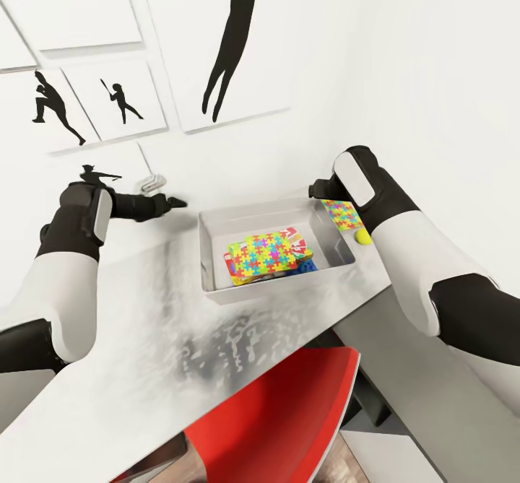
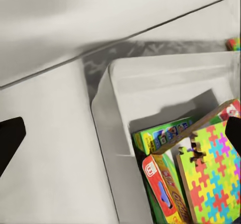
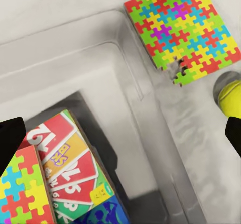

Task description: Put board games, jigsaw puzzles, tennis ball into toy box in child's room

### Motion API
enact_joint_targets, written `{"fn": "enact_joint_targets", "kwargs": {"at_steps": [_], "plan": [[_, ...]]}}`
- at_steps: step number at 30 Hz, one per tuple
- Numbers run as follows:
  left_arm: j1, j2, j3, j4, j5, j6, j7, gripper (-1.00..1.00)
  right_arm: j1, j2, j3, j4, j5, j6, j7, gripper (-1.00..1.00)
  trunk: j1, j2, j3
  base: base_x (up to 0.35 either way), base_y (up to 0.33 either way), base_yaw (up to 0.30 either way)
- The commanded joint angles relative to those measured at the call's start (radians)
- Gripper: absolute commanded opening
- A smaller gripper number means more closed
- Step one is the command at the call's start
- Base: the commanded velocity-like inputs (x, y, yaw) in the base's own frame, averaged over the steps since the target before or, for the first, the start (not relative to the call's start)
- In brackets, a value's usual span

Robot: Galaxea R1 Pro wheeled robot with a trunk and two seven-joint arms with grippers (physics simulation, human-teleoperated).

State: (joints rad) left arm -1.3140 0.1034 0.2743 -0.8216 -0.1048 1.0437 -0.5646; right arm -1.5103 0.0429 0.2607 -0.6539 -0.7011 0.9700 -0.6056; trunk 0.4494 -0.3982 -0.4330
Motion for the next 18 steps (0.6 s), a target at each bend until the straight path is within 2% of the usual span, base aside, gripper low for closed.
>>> {"fn": "enact_joint_targets", "kwargs": {"at_steps": [1, 10, 18], "plan": [[-0.001, 0.000, 0.003, -0.003, -0.012, 0.004, -0.020, 1.00, -0.001, 0.000, 0.004, 0.000, -0.011, 0.001, -0.010, 1.00, 0.001, -0.002, -0.002, 0.000, 0.000, 0.000], [-0.001, -0.003, 0.003, -0.041, -0.010, 0.004, -0.076, 1.00, 0.001, -0.002, 0.005, 0.000, -0.011, 0.001, -0.010, 1.00, 0.001, -0.002, -0.002, 0.000, 0.000, 0.000], [-0.001, -0.008, 0.001, -0.052, -0.012, 0.004, -0.178, 1.00, 0.002, -0.003, 0.005, 0.002, -0.011, 0.001, -0.010, 1.00, 0.001, -0.002, -0.002, 0.000, 0.000, 0.000]]}}
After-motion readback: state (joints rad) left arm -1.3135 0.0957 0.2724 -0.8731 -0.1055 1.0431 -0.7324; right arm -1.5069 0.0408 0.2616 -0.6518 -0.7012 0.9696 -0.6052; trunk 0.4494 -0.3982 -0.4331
